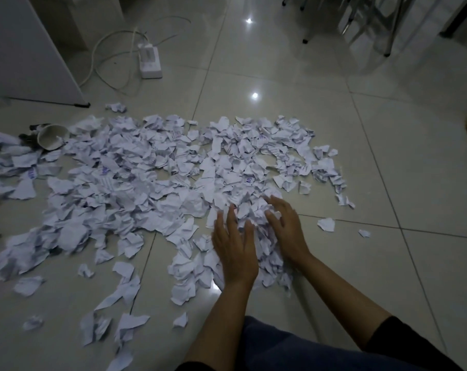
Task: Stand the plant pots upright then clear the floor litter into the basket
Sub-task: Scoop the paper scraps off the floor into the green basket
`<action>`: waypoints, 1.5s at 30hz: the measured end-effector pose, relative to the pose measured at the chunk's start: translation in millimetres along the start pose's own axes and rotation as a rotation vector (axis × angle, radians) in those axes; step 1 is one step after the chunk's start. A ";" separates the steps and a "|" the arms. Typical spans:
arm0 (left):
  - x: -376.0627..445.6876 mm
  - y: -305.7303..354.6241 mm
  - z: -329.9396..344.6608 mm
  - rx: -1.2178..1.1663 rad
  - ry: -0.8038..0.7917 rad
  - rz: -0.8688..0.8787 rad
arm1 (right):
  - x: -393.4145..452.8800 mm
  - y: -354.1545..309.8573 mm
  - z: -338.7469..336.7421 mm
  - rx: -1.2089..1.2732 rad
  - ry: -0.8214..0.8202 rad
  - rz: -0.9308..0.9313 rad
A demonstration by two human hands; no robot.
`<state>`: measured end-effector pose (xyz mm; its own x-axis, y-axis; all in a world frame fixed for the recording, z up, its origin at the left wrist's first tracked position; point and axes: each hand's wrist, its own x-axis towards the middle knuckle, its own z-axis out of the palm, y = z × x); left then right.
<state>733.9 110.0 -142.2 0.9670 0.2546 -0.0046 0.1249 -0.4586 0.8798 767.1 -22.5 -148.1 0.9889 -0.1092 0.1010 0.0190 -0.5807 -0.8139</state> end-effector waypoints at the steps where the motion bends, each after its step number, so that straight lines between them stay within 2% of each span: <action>1: 0.1 1.4 1.1 -0.018 0.004 0.000 | -0.6 -3.3 0.4 -0.002 0.031 -0.017; 4: 2.1 5.2 1.9 -0.070 0.045 0.025 | 4.0 -8.7 0.8 -0.002 0.027 -0.034; 8: 1.3 3.6 3.6 -0.207 0.024 0.034 | -9.1 -30.5 21.4 0.191 -0.074 -0.045; 12: 3.3 -4.8 4.6 -0.290 0.073 -0.013 | -34.5 -44.1 43.4 0.349 -0.015 0.010; 14: 3.6 -7.3 4.1 -0.322 0.086 0.021 | -38.7 -48.8 46.6 0.437 0.021 0.069; 19: 9.0 -4.5 0.8 -0.434 0.148 0.011 | -40.8 -57.8 57.5 0.537 0.079 0.116; 25: 11.7 6.3 -7.4 -0.364 0.228 -0.087 | -39.8 -64.3 58.9 0.639 0.132 0.261; 29: 13.7 9.6 -15.2 -0.256 0.239 -0.179 | -39.1 -72.5 58.8 0.704 0.069 0.310; 37: 16.4 14.8 -27.1 -0.224 0.268 -0.176 | -36.2 -86.7 60.7 0.689 0.093 0.316; 42: 16.0 11.3 -32.5 -0.354 0.203 -0.299 | -29.6 -93.2 61.4 0.610 0.094 0.264; 45: 19.5 16.2 -39.6 -0.374 0.222 -0.273 | -26.0 -102.4 64.2 0.592 0.089 0.251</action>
<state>746.1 141.3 -109.3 0.8345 0.5161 -0.1929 0.2393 -0.0241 0.9706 749.0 91.6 -104.1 0.9581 -0.2654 -0.1072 -0.1082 0.0111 -0.9941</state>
